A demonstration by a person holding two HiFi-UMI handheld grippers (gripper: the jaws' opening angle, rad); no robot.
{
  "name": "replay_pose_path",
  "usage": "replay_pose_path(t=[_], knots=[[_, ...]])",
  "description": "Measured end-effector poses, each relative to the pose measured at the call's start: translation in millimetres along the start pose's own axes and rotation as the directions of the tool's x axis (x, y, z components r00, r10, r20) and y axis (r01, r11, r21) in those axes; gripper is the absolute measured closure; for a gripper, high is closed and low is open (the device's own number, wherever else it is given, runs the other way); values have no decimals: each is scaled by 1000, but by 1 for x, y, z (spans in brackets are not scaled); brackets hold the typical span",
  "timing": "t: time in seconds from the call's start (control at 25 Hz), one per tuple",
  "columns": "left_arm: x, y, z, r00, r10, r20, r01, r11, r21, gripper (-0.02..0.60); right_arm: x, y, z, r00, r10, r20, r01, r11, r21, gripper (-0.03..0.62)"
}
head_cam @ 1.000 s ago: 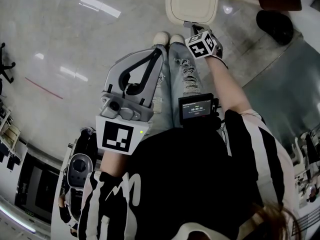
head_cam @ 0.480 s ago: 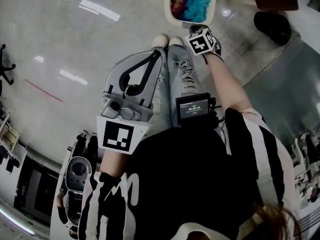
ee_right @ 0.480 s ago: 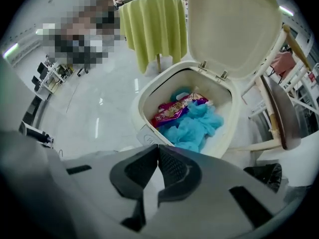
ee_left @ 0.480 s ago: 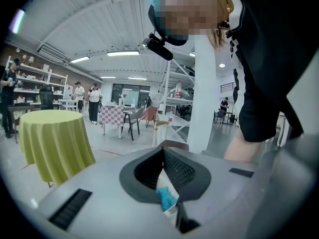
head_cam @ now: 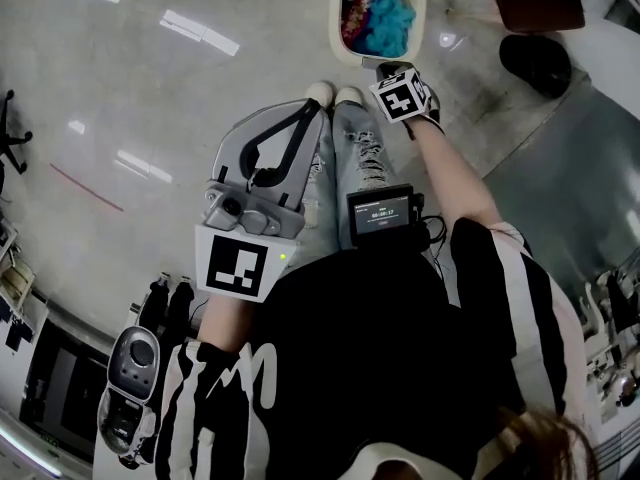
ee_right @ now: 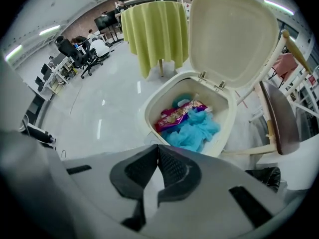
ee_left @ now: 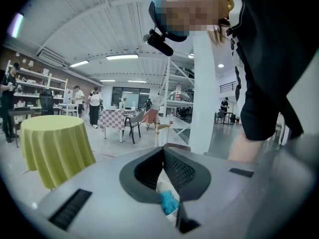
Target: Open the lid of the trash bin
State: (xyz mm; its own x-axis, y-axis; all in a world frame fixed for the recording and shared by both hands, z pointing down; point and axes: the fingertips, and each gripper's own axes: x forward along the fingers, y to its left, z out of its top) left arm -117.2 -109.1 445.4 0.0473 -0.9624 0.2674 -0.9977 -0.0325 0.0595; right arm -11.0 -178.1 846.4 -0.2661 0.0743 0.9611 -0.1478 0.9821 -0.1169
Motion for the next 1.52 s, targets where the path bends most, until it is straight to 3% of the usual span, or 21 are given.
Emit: replay_pose_path(t=[0.24,0.48,0.92,1.24,1.52], knots=[[2,-1,11,1000,-13,8,13,1000,10,575,-24,0,23,997,-11,72,9,1000,21,583],[0,-5,23,1000,-28,10,27,999,23,575,-53,0,39,993,-26,119,28,999,-20,583],[-4,-10,44,999,-46,27,45,998,39,575,-108,2,64,971,-43,235,39,999,20,583],[-8,-25,62,996,-89,27,87,993,80,574,-167,3,94,931,-63,359,41,997,70,583],[-9,-27,73,995,-95,32,91,990,110,575,-204,2,115,897,-72,435,52,997,58,583]])
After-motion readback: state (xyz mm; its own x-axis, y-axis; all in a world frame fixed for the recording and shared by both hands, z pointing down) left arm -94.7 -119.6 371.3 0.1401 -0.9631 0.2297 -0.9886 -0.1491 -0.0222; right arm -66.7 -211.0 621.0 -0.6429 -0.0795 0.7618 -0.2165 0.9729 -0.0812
